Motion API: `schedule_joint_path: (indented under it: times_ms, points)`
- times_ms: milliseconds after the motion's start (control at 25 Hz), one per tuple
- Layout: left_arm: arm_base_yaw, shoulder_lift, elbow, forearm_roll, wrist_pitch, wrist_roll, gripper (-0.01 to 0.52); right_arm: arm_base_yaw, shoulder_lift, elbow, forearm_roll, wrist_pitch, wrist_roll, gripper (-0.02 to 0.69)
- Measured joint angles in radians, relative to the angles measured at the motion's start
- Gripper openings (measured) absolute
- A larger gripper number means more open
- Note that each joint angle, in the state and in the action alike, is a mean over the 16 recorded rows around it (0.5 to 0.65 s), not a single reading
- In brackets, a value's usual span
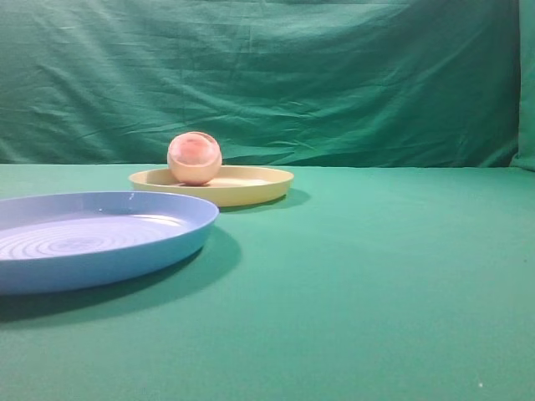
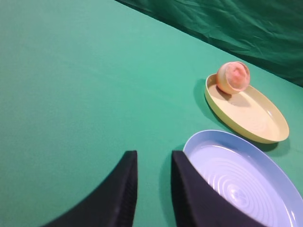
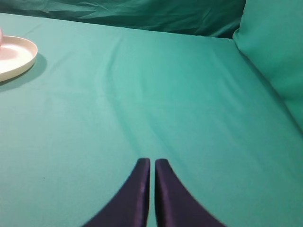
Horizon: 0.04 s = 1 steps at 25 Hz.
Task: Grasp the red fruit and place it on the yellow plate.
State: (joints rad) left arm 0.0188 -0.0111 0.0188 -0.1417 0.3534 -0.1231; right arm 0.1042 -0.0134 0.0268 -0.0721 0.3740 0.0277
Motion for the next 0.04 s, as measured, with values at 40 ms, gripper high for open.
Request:
schedule_joint_path:
  times_ms: [40]
  points:
    - [0.000, 0.000, 0.000, 0.000, 0.000, 0.000, 0.157, 0.000, 0.000, 0.000, 0.000, 0.000, 0.000, 0.000]
